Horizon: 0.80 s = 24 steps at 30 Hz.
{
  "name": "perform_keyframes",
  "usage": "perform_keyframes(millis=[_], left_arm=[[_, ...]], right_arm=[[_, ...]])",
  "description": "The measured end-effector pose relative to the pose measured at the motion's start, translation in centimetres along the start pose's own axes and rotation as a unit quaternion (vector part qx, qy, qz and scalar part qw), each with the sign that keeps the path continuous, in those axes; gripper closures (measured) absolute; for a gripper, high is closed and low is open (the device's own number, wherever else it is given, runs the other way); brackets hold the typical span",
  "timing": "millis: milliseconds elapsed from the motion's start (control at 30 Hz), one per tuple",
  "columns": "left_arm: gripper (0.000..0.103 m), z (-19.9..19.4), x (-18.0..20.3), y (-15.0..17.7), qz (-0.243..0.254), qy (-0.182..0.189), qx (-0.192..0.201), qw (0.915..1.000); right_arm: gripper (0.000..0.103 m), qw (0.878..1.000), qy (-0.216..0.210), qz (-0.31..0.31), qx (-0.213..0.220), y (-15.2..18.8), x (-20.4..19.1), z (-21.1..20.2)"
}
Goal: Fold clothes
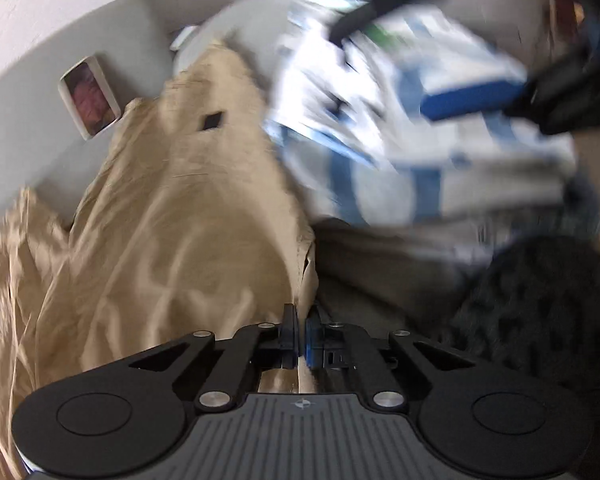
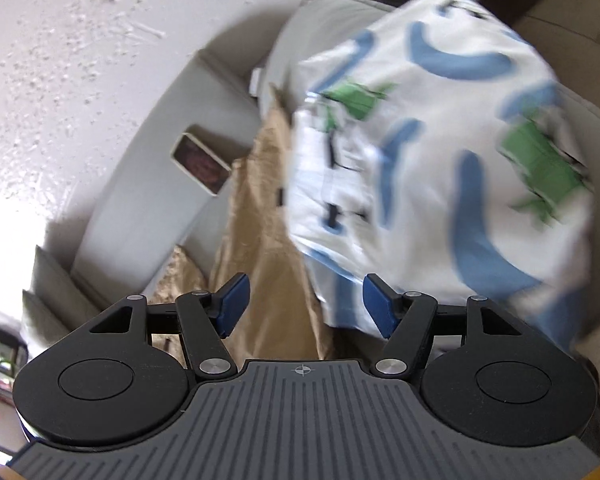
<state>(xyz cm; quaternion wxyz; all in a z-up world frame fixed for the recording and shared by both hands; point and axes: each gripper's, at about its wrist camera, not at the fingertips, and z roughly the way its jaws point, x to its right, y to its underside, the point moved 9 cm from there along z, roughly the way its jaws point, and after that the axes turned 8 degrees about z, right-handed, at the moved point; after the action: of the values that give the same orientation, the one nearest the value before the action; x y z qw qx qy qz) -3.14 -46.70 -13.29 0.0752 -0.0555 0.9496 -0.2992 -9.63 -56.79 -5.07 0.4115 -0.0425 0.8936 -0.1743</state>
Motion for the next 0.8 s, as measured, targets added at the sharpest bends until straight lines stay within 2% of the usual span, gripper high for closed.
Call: perform_keyframes(millis=[100, 267, 333, 433, 600, 733, 800], left_arm=[[0.101, -2.3, -3.3, -0.9, -0.078, 0.042, 0.021, 0.9959], [0.101, -4.9, -6.3, -1.5, -0.140, 0.080, 0.048, 0.9857], [0.101, -5.7, -7.1, -1.6, -0.157, 0.094, 0.057, 0.9815], [0.101, -6.5, -8.5, -1.9, -0.176, 0.113, 0.066, 0.9756], [0.101, -6.7, -10.8, -1.7, -0.197, 0.138, 0.075, 0.9679], [0.101, -6.8, -11.8, -1.4, -0.211, 0.158, 0.079, 0.9612], [0.101, -6.7, -12.0, -1.3, -0.216, 0.171, 0.081, 0.9579]], right_arm=[[0.035, 1.000, -0.018, -0.021, -0.010, -1.3, -2.4, 2.2], [0.035, 0.998, -0.037, -0.003, -0.054, -3.9, -5.8, 8.4], [0.035, 0.998, -0.011, -0.022, -0.051, -5.3, -6.6, 11.1], [0.035, 0.996, 0.057, -0.066, -0.018, -8.2, -7.1, 14.7], [0.039, 0.995, 0.086, -0.051, -0.003, -12.1, -6.9, 20.0], [0.041, 0.993, 0.108, -0.044, -0.011, -13.7, -6.4, 23.8], [0.056, 0.993, 0.111, -0.044, -0.006, -14.2, -6.3, 25.3]])
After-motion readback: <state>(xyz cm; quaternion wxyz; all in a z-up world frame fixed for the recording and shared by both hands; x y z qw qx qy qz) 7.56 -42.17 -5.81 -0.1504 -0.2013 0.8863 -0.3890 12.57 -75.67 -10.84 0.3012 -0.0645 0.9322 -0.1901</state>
